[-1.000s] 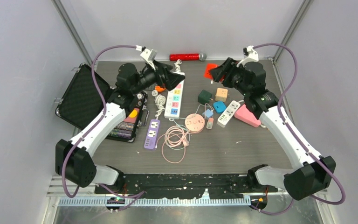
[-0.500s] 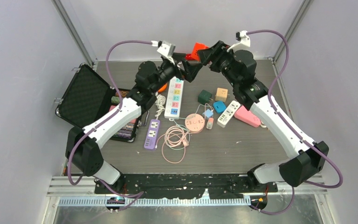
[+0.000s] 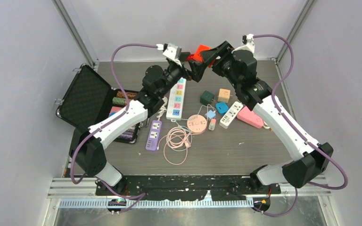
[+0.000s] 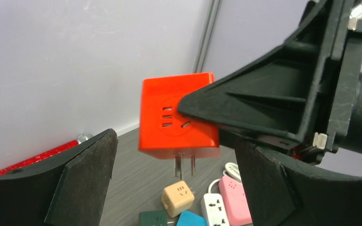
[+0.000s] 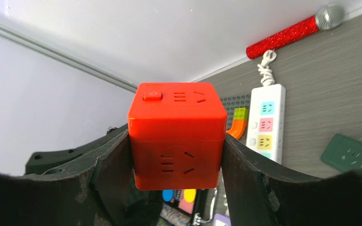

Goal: Insert the plug

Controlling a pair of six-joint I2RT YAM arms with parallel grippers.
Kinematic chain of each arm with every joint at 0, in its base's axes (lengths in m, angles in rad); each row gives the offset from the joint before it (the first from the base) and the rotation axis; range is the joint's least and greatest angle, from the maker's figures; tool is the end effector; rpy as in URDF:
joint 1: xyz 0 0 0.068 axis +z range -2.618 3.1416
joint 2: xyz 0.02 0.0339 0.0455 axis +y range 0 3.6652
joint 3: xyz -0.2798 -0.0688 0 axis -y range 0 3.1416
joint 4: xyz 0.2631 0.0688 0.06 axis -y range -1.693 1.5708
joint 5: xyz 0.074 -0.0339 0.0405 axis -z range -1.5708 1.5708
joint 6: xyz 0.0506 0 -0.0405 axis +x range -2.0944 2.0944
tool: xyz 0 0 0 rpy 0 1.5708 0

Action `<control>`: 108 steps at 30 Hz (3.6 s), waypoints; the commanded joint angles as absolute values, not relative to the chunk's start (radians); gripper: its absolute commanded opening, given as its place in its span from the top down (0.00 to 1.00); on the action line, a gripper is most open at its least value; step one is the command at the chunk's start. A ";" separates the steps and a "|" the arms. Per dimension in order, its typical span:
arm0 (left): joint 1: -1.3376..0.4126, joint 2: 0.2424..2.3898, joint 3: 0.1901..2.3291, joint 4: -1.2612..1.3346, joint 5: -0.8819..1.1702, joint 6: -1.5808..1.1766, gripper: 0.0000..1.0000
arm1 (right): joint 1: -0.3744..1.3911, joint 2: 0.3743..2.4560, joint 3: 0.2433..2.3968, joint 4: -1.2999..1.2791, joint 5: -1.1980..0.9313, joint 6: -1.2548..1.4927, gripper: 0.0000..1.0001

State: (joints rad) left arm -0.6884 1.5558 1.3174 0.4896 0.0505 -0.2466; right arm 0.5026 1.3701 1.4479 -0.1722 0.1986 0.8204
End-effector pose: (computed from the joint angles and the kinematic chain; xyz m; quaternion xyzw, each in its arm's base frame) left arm 0.3121 -0.2601 0.4204 0.1537 0.5935 -0.3698 0.6981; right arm 0.3071 0.1574 0.4563 0.1823 0.7162 0.3535 0.5734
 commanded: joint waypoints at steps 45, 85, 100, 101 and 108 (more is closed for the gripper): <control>-0.518 1.409 1.052 0.984 0.904 0.048 1.00 | 0.356 1.361 1.580 -0.374 -0.611 0.658 0.05; -0.467 1.329 0.995 0.472 0.149 -0.032 0.00 | 0.443 1.633 1.820 -0.670 -0.046 0.489 0.95; -0.411 1.341 1.052 0.076 -0.081 -0.212 0.07 | 0.573 2.081 2.152 -0.684 0.240 0.514 0.94; -0.409 1.347 1.060 0.042 -0.081 -0.230 0.08 | 0.580 2.107 2.160 -0.670 0.249 0.518 0.94; -0.402 1.322 1.048 -0.102 -0.057 -0.290 0.11 | 0.598 2.199 2.176 -0.633 0.329 0.557 0.94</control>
State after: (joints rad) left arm -0.4091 1.3460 1.0306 0.0048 -0.0521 -0.2333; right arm 0.5900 2.1876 2.1197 -0.7238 0.2462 0.5232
